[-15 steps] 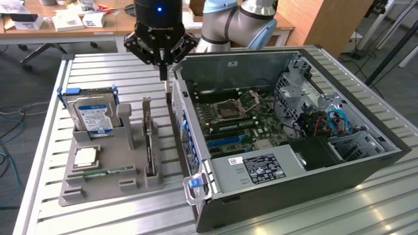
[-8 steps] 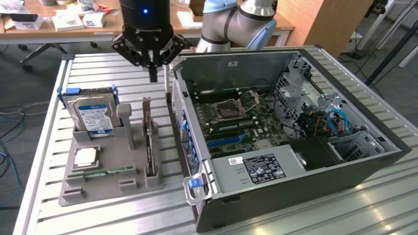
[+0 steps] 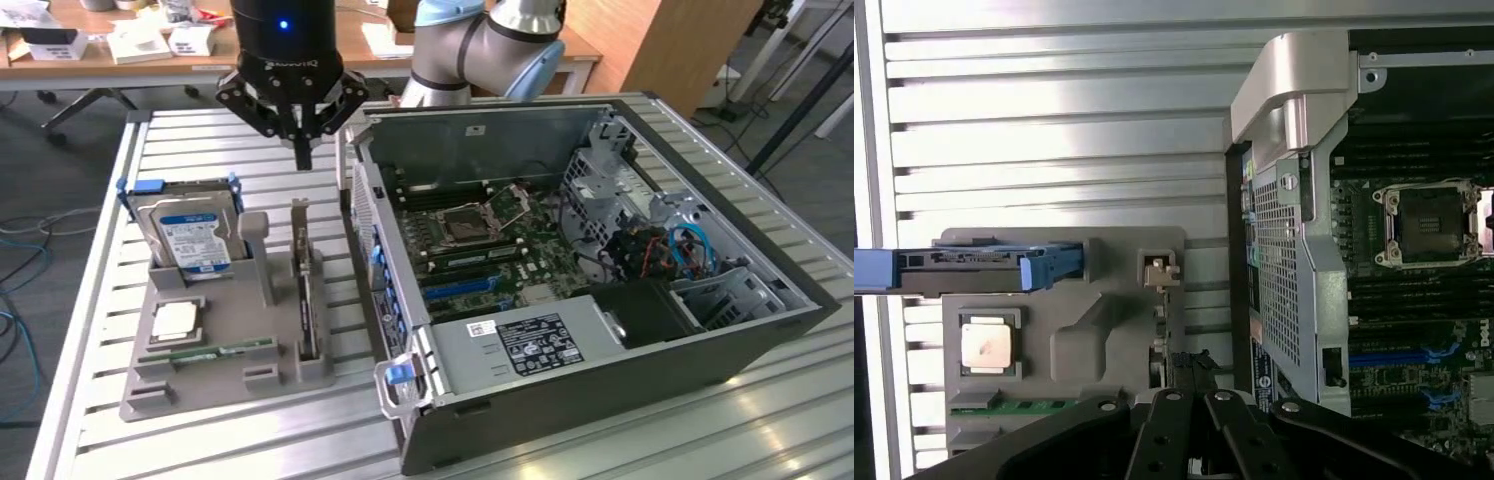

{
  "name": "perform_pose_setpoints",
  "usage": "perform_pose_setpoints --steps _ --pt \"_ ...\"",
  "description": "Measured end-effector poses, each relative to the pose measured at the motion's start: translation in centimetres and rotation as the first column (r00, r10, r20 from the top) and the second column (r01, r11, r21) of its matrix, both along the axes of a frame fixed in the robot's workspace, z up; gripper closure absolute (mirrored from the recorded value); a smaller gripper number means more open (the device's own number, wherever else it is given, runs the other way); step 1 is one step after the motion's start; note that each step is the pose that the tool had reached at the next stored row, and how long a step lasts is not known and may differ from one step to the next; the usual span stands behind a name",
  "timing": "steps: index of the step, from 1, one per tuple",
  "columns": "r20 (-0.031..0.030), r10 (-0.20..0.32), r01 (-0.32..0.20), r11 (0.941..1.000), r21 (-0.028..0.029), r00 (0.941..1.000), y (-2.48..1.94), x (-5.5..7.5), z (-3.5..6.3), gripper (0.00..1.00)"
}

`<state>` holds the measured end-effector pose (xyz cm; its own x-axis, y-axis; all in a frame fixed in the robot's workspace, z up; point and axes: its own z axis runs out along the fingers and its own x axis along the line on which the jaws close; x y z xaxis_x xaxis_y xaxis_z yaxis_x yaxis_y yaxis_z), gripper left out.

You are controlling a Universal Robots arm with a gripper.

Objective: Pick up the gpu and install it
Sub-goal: 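Reach for the gpu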

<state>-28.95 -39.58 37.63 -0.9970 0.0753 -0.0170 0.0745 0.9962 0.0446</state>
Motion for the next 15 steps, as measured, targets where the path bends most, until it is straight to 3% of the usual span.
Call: perform_pose_setpoints --steps 7,11,15 --pt "-0.0001 0.000 0.000 1.0000 -0.0001 1.0000 -0.33 -0.4 0.00 0.90" --pt "-0.0001 0.000 0.000 1.0000 0.0000 1.0000 -0.99 -0.8 0.00 0.90" --pt "0.0000 0.000 0.000 1.0000 0.0000 1.0000 -2.07 -1.1 -0.01 0.90"
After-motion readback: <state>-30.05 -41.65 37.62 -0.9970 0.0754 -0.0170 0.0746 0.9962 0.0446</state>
